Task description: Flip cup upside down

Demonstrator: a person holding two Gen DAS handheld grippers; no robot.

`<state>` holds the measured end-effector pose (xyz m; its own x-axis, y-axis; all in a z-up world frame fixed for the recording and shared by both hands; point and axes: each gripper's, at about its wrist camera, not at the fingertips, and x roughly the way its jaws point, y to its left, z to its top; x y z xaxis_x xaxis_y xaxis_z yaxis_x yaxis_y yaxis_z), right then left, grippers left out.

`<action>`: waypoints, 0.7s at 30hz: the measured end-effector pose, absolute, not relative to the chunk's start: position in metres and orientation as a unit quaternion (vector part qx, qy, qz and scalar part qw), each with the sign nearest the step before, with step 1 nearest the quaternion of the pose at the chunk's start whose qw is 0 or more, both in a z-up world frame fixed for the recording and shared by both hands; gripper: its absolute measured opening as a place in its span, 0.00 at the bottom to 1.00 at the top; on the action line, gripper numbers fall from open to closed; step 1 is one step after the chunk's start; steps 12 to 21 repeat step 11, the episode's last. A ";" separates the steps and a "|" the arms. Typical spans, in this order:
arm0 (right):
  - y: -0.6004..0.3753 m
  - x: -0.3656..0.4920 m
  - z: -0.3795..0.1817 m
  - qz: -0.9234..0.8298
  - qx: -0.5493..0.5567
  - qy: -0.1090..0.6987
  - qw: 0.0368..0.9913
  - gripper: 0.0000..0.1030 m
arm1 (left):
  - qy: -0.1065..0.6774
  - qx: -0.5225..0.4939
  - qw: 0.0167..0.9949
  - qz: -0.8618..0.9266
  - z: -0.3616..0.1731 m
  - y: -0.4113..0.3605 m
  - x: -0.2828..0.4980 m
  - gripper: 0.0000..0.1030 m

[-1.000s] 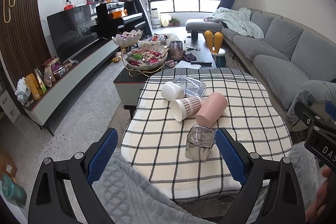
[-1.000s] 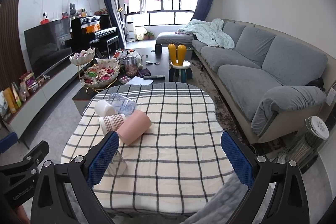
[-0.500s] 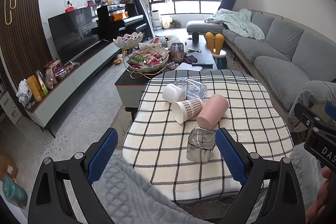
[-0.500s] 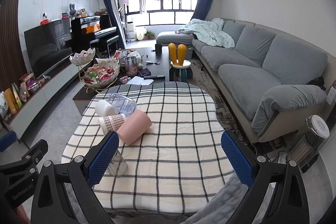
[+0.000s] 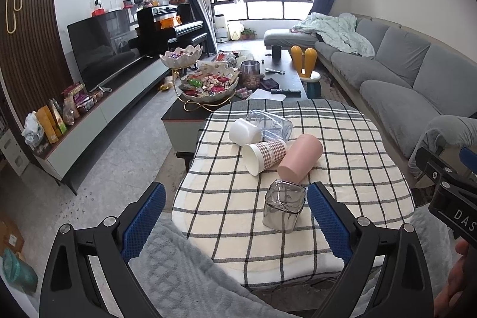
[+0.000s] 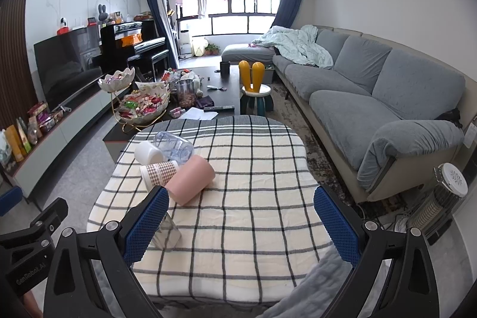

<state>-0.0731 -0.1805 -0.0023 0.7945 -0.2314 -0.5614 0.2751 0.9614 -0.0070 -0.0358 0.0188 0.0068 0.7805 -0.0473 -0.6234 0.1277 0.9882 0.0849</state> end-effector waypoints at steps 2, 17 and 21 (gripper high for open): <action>-0.180 -0.073 -0.002 -0.133 0.037 0.292 0.946 0.95 | 0.328 0.060 0.941 -0.046 0.007 0.019 -0.036 0.94; -0.181 -0.074 -0.002 -0.134 0.038 0.293 0.946 0.95 | 0.332 0.058 0.941 -0.040 0.004 0.019 -0.034 0.94; -0.181 -0.074 -0.002 -0.134 0.038 0.293 0.946 0.95 | 0.332 0.058 0.941 -0.040 0.004 0.019 -0.034 0.94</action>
